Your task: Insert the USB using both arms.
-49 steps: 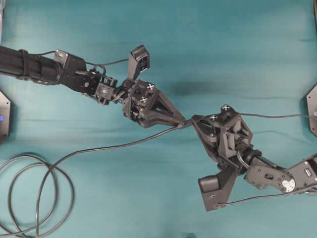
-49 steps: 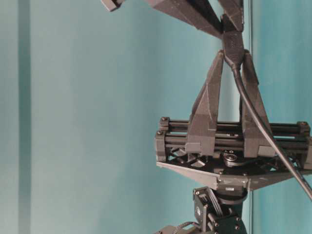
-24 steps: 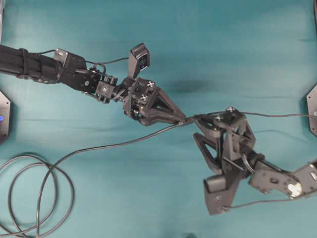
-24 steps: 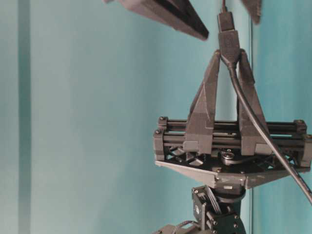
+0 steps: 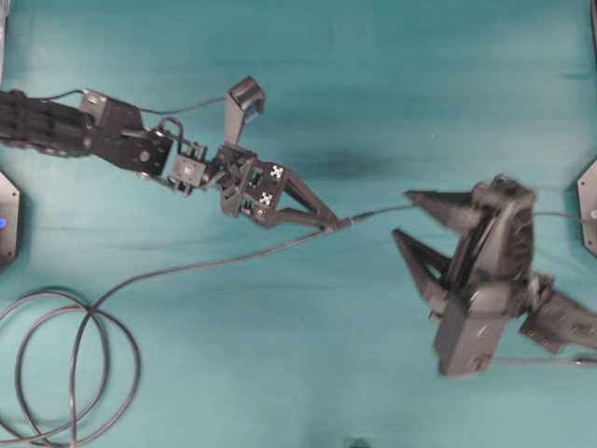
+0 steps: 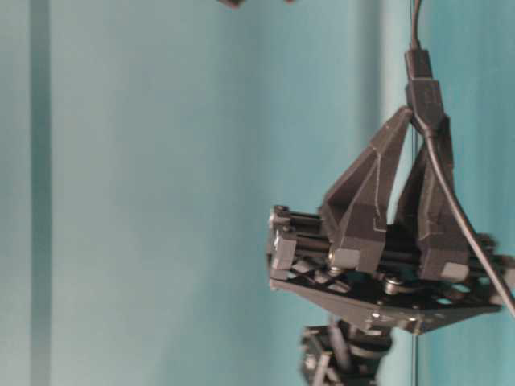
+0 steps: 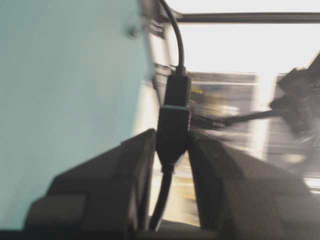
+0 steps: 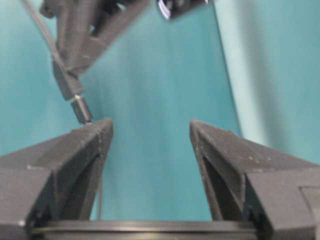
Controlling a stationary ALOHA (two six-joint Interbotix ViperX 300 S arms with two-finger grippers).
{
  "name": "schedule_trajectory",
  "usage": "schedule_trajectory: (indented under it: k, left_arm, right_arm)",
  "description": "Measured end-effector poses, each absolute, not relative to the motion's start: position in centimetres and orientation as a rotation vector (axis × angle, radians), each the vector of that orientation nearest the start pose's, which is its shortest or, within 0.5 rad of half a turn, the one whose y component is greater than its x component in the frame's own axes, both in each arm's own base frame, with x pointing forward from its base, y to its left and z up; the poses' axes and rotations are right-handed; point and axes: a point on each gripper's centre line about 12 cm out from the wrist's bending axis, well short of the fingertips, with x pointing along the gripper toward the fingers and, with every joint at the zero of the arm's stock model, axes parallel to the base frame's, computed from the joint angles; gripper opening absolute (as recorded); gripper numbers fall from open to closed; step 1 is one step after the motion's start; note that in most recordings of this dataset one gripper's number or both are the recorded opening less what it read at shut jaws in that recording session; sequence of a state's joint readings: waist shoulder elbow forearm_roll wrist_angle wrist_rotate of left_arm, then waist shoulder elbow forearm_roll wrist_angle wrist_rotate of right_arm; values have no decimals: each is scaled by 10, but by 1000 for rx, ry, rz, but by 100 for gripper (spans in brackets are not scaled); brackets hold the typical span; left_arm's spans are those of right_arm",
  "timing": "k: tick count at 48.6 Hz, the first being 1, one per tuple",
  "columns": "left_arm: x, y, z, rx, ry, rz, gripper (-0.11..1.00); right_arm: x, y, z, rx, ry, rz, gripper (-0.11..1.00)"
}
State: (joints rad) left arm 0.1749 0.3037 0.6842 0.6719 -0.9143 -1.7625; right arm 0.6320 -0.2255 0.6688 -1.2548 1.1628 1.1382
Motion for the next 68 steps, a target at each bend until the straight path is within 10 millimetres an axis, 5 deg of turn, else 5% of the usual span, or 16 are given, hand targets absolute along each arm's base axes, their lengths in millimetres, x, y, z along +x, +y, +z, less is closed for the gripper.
schedule_trajectory:
  k: [19, 40, 68]
  left_arm:
    - [416, -20, 110, -845, 634, 39, 19]
    - [429, -12, 93, -332, 876, 229, 19]
    - [439, -16, 88, -300, 890, 227, 19]
  right_arm:
    - [259, 56, 300, -79, 437, -606, 70]
    - [244, 38, 304, -52, 409, -664, 70]
    - [224, 23, 311, -18, 381, -690, 71]
